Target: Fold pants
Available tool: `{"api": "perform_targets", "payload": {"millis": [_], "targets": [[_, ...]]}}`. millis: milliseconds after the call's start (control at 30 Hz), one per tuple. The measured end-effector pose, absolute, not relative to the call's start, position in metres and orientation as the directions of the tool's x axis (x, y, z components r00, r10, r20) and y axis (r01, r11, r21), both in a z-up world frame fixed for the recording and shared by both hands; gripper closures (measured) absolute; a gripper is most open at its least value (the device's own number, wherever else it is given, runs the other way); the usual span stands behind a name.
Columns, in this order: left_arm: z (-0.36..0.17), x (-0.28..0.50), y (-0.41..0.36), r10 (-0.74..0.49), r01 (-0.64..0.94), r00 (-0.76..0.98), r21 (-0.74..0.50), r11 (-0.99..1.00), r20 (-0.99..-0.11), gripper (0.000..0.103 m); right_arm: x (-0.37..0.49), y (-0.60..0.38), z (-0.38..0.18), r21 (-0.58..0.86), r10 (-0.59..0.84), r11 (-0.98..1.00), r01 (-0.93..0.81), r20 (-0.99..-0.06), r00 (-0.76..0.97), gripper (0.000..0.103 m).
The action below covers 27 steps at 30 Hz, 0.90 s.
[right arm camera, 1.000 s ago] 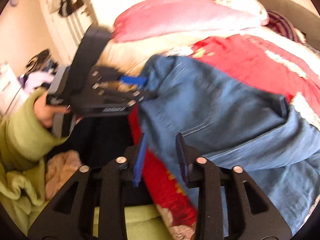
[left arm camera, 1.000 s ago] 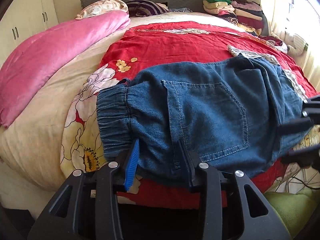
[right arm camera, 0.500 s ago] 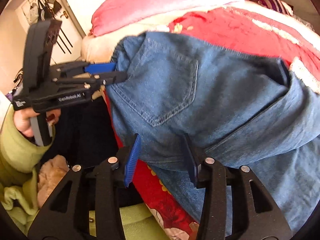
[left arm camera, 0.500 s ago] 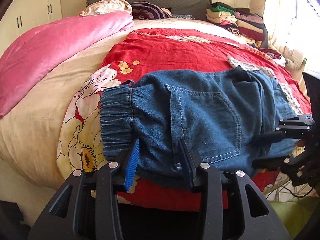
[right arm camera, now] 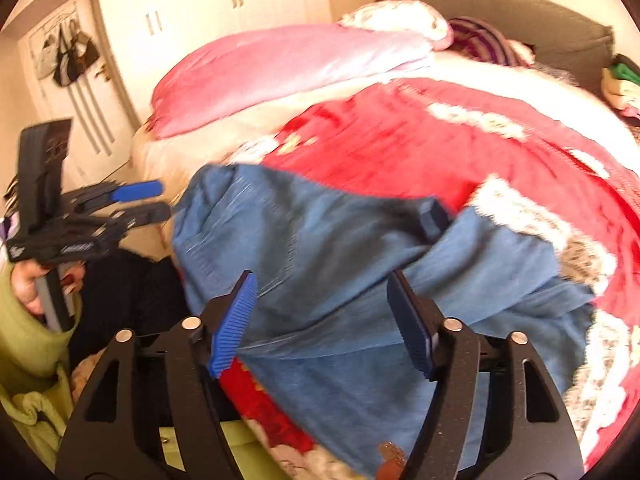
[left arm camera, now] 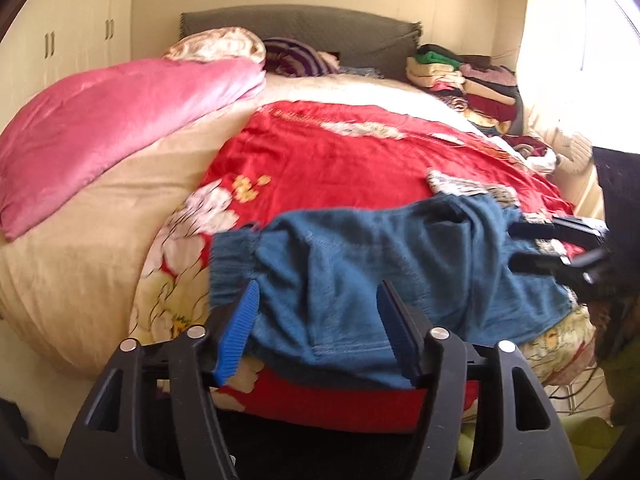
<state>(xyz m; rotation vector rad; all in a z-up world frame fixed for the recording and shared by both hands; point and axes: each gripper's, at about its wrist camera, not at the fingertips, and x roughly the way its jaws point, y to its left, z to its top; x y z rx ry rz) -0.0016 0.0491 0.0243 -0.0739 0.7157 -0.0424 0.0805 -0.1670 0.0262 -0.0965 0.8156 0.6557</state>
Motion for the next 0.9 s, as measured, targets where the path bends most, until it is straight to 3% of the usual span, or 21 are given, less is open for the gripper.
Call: {"api": "perform_targets", "payload": {"millis": [233, 433, 600, 867, 900], "targets": [[0.03, 0.017, 0.01, -0.194, 0.148, 0.722, -0.126, 0.981, -0.664, 0.043, 0.113, -0.201, 0.041, 0.117, 0.422, 0.869, -0.481, -0.684, 0.595, 0.028], [0.01, 0.037, -0.038, -0.334, 0.28, 0.63, -0.196, 0.94, -0.701, 0.045, 0.156, -0.215, 0.041, 0.071, 0.335, 0.906, -0.417, -0.724, 0.604, 0.028], [-0.017, 0.059, -0.069, -0.381, 0.331, 0.55, -0.225, 0.917, -0.743, 0.068, 0.197, -0.216, 0.03, 0.05, 0.293, 0.917, -0.395, -0.757, 0.584, 0.028], [-0.054, 0.088, -0.09, -0.412, 0.335, 0.483, -0.271, 0.902, -0.773, 0.069, 0.255, -0.193, -0.007, 0.049, 0.256, 0.917, -0.396, -0.833, 0.491, 0.027], [-0.057, 0.09, -0.091, -0.408, 0.332, 0.478, -0.27, 0.904, -0.778, 0.078, 0.263, -0.189, -0.014, 0.056, 0.256, 0.917, -0.395, -0.842, 0.474, 0.027]]}}
